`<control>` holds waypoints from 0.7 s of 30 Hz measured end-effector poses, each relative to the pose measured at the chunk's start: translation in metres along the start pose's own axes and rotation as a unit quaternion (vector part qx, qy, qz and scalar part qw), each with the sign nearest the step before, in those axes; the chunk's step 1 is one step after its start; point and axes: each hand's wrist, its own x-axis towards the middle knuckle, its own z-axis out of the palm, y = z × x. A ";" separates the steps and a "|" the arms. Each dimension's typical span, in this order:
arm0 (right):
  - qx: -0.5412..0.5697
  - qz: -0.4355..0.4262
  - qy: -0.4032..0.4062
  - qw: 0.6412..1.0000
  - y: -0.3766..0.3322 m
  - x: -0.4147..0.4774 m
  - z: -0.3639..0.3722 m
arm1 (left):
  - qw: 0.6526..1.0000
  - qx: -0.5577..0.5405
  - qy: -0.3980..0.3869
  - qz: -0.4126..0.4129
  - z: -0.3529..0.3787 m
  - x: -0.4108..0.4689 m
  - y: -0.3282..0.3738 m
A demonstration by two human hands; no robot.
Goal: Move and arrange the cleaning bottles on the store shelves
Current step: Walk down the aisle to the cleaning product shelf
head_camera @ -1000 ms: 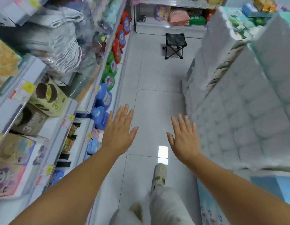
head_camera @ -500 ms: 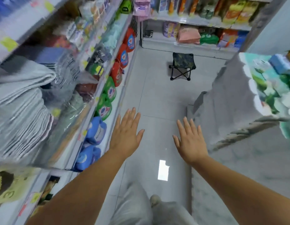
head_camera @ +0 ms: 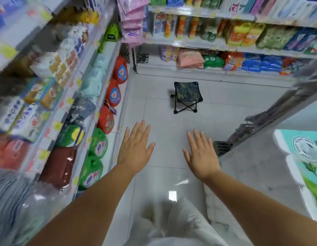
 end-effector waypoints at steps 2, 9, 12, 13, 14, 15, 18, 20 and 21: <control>0.003 0.008 0.000 1.000 0.011 0.044 -0.005 | 1.000 -0.003 0.000 0.001 0.003 0.049 -0.005; 0.001 -0.004 -0.024 1.000 0.056 0.219 -0.012 | 1.000 0.020 -0.006 -0.021 0.020 0.218 -0.025; -0.006 -0.002 -0.026 1.000 0.074 0.291 -0.024 | 0.999 0.027 -0.008 -0.021 0.019 0.287 -0.032; -0.006 -0.002 -0.029 1.000 0.079 0.314 -0.029 | 0.999 0.023 -0.007 -0.024 0.019 0.310 -0.035; -0.006 -0.001 -0.028 1.000 0.083 0.337 -0.033 | 0.999 0.021 -0.007 -0.024 0.019 0.332 -0.038; -0.006 -0.002 -0.028 1.000 0.085 0.358 -0.037 | 0.999 0.020 -0.009 -0.024 0.019 0.352 -0.043; -0.005 -0.012 -0.017 1.000 0.087 0.421 -0.042 | 0.999 0.021 -0.011 -0.023 0.023 0.412 -0.065; 0.002 -0.005 -0.014 1.000 0.088 0.468 -0.043 | 1.000 0.019 -0.007 -0.022 0.028 0.459 -0.087; 0.003 0.001 -0.010 1.000 0.088 0.491 -0.041 | 1.000 0.019 -0.005 -0.016 0.030 0.484 -0.097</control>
